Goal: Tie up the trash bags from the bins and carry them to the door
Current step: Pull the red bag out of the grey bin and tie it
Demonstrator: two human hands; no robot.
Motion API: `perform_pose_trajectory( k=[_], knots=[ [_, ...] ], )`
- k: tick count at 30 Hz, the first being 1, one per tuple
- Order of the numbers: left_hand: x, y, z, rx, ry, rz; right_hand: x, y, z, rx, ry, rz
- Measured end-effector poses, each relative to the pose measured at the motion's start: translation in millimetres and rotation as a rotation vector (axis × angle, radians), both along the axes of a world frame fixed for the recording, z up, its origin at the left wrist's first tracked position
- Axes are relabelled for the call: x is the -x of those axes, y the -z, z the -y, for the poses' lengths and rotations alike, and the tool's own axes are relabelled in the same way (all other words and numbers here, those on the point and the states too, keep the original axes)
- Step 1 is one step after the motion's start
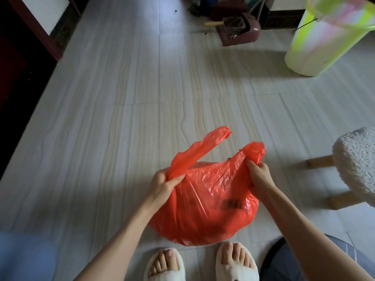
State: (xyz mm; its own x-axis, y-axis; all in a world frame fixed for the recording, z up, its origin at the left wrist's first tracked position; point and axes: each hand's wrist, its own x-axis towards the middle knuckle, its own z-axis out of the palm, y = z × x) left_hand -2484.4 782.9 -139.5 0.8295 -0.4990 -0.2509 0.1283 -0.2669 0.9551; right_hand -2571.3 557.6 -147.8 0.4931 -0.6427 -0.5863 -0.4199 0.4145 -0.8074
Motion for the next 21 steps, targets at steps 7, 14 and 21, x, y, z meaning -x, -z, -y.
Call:
perform_pose_trajectory(
  k=[7, 14, 21],
  knots=[
    [5, 0, 33, 0.439, -0.157, -0.55, -1, 19, 5, -0.202, 0.037, -0.11],
    [-3, -2, 48, 0.369, -0.16, -0.452, -2, 12, 5, -0.207, 0.11, 0.107],
    [-8, 0, 47, 0.227, -0.179, -0.416, -20, -3, -15, -0.116, 0.071, 0.289]
  ],
)
